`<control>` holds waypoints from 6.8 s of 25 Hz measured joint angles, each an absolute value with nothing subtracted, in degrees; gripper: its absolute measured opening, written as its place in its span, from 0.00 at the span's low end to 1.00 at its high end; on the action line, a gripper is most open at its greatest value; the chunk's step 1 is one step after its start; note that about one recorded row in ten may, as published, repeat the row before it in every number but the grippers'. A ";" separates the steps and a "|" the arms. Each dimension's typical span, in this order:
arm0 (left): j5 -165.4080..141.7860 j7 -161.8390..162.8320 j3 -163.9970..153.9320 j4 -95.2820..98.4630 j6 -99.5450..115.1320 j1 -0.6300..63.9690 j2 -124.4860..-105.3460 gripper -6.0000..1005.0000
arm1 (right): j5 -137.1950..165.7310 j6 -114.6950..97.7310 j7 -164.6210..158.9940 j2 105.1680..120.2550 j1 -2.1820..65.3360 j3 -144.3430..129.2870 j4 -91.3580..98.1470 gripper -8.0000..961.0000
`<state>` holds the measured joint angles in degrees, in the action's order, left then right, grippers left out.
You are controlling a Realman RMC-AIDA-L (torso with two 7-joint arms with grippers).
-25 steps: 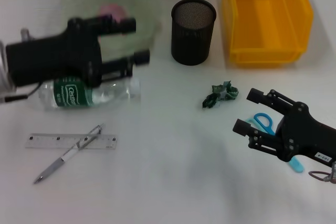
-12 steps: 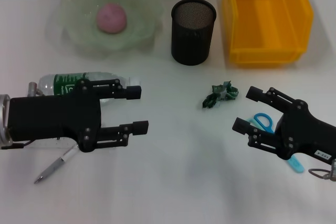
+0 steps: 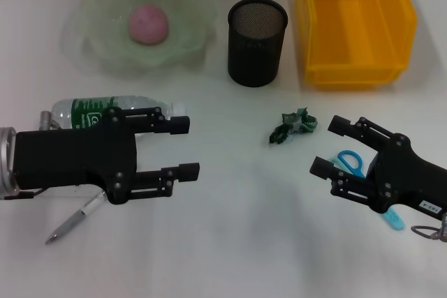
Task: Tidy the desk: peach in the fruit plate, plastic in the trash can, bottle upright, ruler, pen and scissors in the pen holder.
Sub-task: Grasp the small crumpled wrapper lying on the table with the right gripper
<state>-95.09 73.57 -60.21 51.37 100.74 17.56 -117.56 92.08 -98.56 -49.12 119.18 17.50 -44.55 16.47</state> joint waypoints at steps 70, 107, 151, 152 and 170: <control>-96.95 71.36 -58.18 45.51 99.13 20.51 -118.47 0.65 | 91.58 -77.23 -49.39 119.36 22.80 -39.55 12.20 0.85; -89.75 68.87 -52.17 40.42 95.66 22.58 -118.31 0.65 | 92.27 -70.14 -56.10 119.43 27.66 -42.21 10.44 0.85; -96.49 74.39 -51.61 44.36 94.57 21.41 -118.39 0.64 | 92.64 -63.69 -56.76 119.53 30.85 -46.39 9.21 0.76; -96.48 74.38 -51.61 44.37 94.57 21.39 -118.39 0.64 | 92.64 -63.49 -56.76 119.53 30.90 -46.72 9.21 0.75; -96.32 74.26 -51.50 44.71 94.53 21.18 -118.48 0.63 | 92.63 -64.02 -56.48 119.53 30.97 -48.52 9.57 0.40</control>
<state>-96.32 74.26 -51.50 44.71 94.53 21.18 -118.48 92.63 -64.02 -56.48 119.53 30.97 -48.52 9.57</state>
